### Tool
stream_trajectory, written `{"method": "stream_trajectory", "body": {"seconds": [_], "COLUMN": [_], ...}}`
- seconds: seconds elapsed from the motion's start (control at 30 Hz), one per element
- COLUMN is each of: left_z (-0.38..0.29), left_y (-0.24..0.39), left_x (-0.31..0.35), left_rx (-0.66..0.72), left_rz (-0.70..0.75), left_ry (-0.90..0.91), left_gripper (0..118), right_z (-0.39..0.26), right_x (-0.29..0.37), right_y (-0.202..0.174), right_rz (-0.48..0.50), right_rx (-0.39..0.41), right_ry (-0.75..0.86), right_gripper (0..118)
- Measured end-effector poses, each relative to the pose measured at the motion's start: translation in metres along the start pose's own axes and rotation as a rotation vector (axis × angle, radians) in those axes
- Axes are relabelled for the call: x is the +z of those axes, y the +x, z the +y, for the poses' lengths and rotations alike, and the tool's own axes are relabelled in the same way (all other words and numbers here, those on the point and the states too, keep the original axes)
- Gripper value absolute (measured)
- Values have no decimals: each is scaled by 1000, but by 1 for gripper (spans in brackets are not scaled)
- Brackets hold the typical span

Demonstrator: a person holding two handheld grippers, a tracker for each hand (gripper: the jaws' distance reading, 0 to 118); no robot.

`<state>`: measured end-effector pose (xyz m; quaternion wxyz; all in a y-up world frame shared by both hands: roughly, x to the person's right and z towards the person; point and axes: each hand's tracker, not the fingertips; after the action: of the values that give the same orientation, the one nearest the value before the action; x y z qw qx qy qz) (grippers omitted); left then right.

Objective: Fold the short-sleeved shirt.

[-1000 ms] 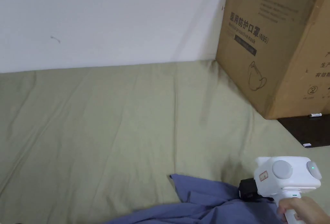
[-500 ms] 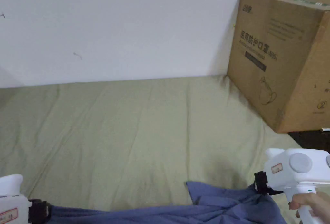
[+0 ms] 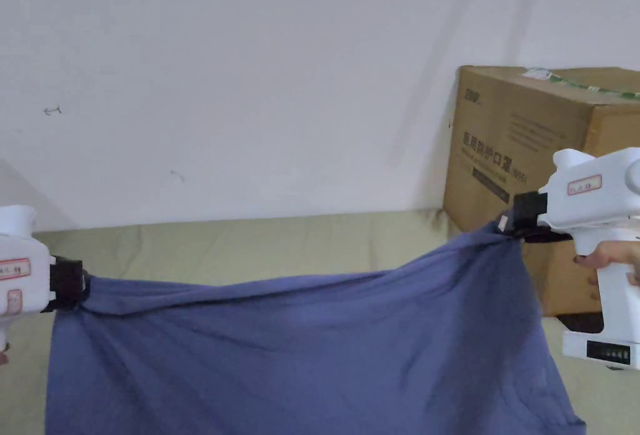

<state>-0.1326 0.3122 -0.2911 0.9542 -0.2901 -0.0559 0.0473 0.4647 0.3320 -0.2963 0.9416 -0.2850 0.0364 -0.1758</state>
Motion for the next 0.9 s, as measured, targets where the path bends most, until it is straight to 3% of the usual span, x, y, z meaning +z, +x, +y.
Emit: {"method": "stream_trajectory", "body": {"seconds": [0.17, 0.3, 0.43, 0.57, 0.63, 0.77, 0.9], "left_z": [77, 142, 201, 255, 280, 311, 307], "left_y": [-6, -3, -2, -5, -2, 8, 10], "left_x": [10, 10, 4, -4, -10, -20, -56], "left_rx": [8, -15, -65, -26, -38, -47, -85], "left_rz": [-2, 41, 60, 88, 126, 155, 195], "left_ry": [70, 158, 212, 294, 311, 381, 393], "left_gripper": [7, 7, 7, 7, 7, 7, 7], "right_z": [77, 140, 205, 256, 270, 276, 264], "right_x": [18, 29, 36, 46, 48, 40, 1], "right_y": [-28, -52, -82, -106, -117, -134, -118], "right_rz": [-25, 85, 45, 81, 88, 33, 28], "right_rx": [-26, -99, -48, -69, -70, 16, 5], "right_ry": [94, 211, 291, 361, 382, 419, 386], "right_gripper": [7, 7, 7, 7, 7, 7, 7]}}
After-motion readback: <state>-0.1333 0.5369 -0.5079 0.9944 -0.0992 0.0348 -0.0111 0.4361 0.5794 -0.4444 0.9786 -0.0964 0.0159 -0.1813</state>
